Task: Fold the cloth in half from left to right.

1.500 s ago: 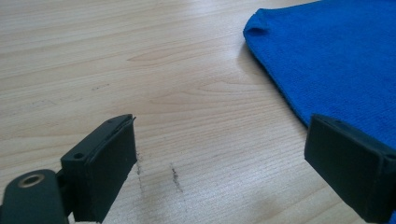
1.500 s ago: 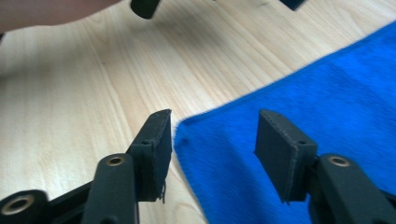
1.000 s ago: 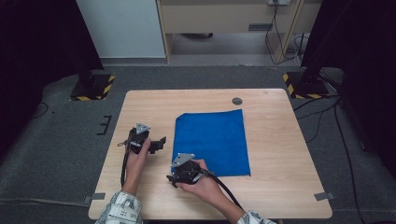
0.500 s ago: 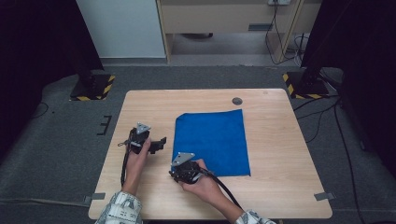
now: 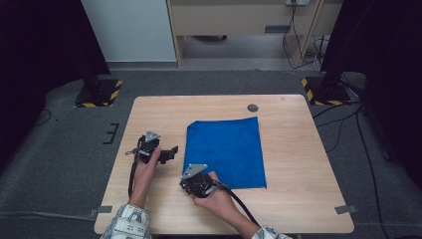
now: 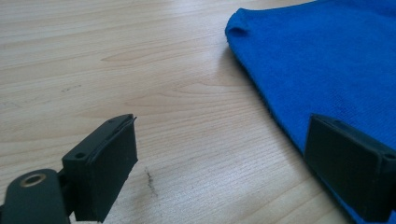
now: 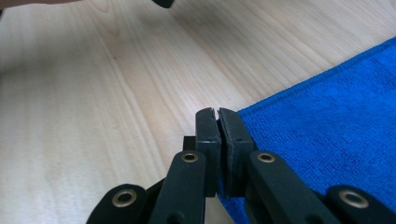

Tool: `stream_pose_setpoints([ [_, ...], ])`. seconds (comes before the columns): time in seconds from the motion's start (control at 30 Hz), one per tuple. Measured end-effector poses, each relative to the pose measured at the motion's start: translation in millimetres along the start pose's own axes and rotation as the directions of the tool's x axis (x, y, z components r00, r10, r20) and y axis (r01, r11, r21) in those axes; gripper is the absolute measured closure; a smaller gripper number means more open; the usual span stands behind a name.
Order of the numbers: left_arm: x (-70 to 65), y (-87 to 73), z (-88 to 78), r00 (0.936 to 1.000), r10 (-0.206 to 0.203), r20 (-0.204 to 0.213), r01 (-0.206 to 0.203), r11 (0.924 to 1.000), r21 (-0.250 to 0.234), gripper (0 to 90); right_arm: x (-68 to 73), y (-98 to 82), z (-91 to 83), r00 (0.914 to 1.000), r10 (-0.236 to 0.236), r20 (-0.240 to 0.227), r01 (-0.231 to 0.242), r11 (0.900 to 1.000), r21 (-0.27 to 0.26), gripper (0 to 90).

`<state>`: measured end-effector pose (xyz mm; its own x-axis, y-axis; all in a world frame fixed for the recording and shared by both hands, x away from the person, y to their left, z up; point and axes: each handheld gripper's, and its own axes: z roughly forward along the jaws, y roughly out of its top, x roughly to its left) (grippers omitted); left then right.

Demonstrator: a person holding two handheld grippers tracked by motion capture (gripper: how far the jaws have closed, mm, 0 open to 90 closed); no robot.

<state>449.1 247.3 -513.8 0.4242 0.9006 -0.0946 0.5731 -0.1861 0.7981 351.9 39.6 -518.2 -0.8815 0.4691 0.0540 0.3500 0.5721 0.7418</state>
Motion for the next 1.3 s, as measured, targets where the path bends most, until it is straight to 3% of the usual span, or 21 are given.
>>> stream_pose_setpoints([
  [0.43,6.2,7.9,-11.0,0.9992,0.020,0.035,-0.019,0.9994,-0.028,12.7,46.6,0.6,3.3,0.9954,-0.014,-0.094,0.013,1.000,-0.013,87.5],
  [0.57,6.0,12.3,-11.2,0.9971,0.075,0.018,-0.074,0.9971,-0.016,14.1,60.0,1.0,7.6,0.9932,-0.016,-0.116,0.015,1.000,-0.010,87.3],
  [0.73,8.3,20.6,-9.5,0.9947,0.102,0.014,-0.102,0.9948,-0.007,18.1,68.4,6.1,13.4,0.9913,0.011,-0.131,-0.013,1.000,-0.014,87.0],
  [0.83,7.4,25.2,-1.5,0.9937,0.099,0.052,-0.100,0.9950,0.010,23.1,70.2,9.6,17.1,0.9921,0.018,-0.124,-0.021,1.000,-0.018,86.8],
  [0.93,3.7,31.3,10.3,0.9887,0.141,0.051,-0.143,0.9885,0.049,26.3,69.5,10.6,18.6,0.9931,0.030,-0.114,-0.032,0.999,-0.022,86.7],
  [1.0,-0.9,35.4,19.5,0.9810,0.186,0.055,-0.190,0.9778,0.088,30.9,69.1,9.9,17.7,0.9933,0.031,-0.111,-0.033,0.999,-0.016,86.6],
  [1.13,-8.1,38.4,39.0,0.9727,0.227,0.047,-0.232,0.9601,0.156,40.1,66.6,7.0,14.0,0.9946,0.040,-0.095,-0.042,0.999,-0.019,86.6],
  [1.3,-3.6,37.1,47.2,0.9787,0.203,0.032,-0.205,0.9623,0.179,51.3,64.5,3.6,7.7,0.9947,0.052,-0.089,-0.054,0.998,-0.022,86.6],
])
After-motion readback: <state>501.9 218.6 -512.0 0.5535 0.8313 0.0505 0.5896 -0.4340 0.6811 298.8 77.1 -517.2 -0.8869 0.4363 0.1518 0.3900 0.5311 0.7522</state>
